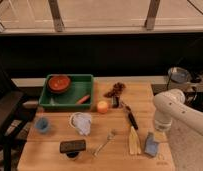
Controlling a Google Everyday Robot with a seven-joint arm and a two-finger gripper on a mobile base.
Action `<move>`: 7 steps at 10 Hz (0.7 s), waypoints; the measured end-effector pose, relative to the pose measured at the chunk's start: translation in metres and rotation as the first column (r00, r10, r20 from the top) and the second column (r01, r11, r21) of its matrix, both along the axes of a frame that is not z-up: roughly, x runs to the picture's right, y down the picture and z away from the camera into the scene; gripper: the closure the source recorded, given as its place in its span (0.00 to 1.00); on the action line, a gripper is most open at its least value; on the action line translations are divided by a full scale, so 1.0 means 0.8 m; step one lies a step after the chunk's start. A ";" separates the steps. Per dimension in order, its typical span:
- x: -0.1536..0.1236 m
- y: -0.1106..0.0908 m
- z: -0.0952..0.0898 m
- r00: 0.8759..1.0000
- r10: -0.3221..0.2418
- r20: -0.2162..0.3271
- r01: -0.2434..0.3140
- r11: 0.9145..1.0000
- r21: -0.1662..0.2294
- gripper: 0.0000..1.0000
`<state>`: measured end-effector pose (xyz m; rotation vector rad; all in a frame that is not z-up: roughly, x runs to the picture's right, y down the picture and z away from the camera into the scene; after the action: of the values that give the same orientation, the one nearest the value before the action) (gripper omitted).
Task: Wipe table surface with sponge
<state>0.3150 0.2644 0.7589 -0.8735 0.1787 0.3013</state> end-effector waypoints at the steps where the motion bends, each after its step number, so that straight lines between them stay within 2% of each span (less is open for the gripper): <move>1: 0.013 0.002 -0.003 1.000 -0.007 -0.019 0.007 1.000 0.003 1.00; 2: 0.027 -0.001 -0.002 0.999 -0.012 -0.048 0.012 1.000 0.008 1.00; 4: 0.036 -0.018 0.011 0.997 -0.016 -0.072 0.017 1.000 0.018 1.00; 7: 0.026 -0.057 0.044 0.997 -0.029 -0.065 0.032 0.999 0.044 1.00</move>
<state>0.3356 0.2184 0.7938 -0.8160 0.2435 0.3043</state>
